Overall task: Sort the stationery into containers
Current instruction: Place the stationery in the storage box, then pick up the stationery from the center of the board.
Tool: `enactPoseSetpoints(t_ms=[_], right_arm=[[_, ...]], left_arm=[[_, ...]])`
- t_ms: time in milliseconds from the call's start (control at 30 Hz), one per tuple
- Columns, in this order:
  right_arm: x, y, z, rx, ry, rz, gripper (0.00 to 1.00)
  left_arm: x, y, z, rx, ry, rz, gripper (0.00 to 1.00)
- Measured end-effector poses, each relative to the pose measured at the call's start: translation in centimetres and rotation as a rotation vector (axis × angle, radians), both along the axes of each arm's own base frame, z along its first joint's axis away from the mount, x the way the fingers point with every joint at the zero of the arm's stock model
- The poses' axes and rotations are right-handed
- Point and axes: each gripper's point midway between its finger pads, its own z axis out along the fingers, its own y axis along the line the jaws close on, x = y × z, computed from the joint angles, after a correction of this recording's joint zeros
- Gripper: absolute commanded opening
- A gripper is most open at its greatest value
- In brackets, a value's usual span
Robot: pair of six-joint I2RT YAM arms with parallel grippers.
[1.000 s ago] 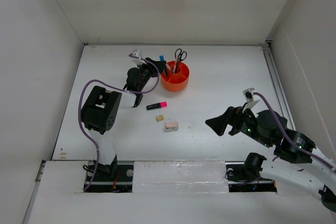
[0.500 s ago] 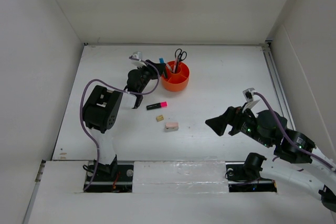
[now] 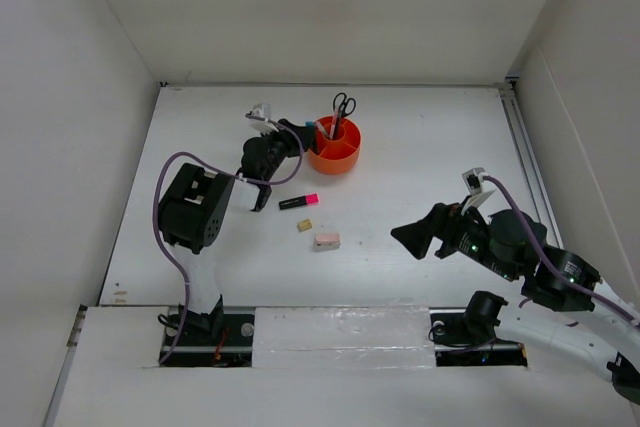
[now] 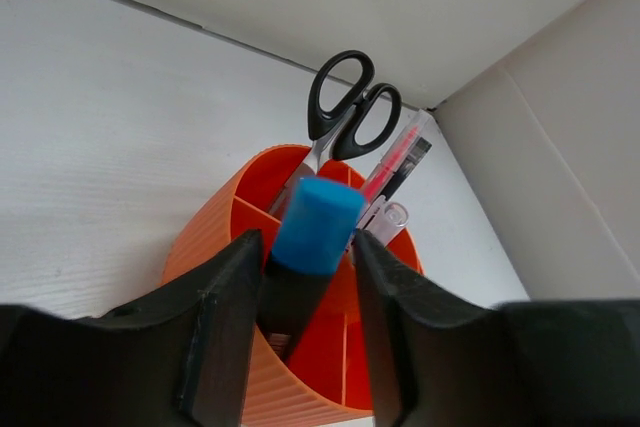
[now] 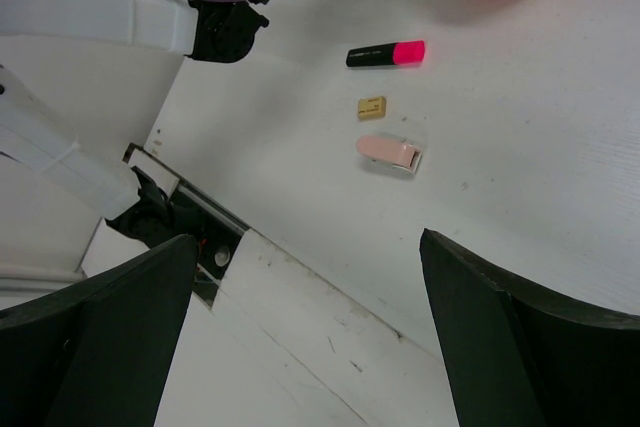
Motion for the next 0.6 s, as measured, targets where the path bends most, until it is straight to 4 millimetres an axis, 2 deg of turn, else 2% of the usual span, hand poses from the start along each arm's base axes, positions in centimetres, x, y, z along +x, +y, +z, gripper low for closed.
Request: enactPoseSetpoints(t_ms=[100,133,167,233,300,367,467,600], right_arm=[[0.0,0.0,0.0,0.0,0.0,0.0,0.98],[0.0,0.0,0.0,0.0,0.0,0.0,0.98],[0.0,0.0,0.0,0.0,0.0,0.0,0.98],[0.0,0.0,0.0,0.0,0.0,0.0,0.98],[0.0,0.0,0.0,0.0,0.0,0.0,0.98],[-0.1,0.1,0.0,0.001,0.001,0.006,0.98],[-0.2,0.1,0.0,0.002,0.002,0.011,0.98],[-0.2,0.2,0.0,0.003,0.002,0.015,0.98]], left_arm=[[-0.1,0.0,0.1,-0.002,-0.002,-0.003,0.55],[-0.1,0.0,0.1,-0.002,-0.003,-0.003,0.67],[-0.1,0.0,0.2,-0.002,-0.005,-0.004,0.72],[-0.2,-0.1,0.4,-0.007,-0.006,-0.006,0.74],[-0.5,0.1,0.7,-0.008,-0.011,-0.007,0.9],[-1.0,0.2,1.1,-0.011,-0.016,-0.009,1.0],[-2.1,0.9,2.4,-0.02,-0.033,0.003,1.0],[-3.3,2.4,6.3,-0.047,-0.099,0.041,1.0]])
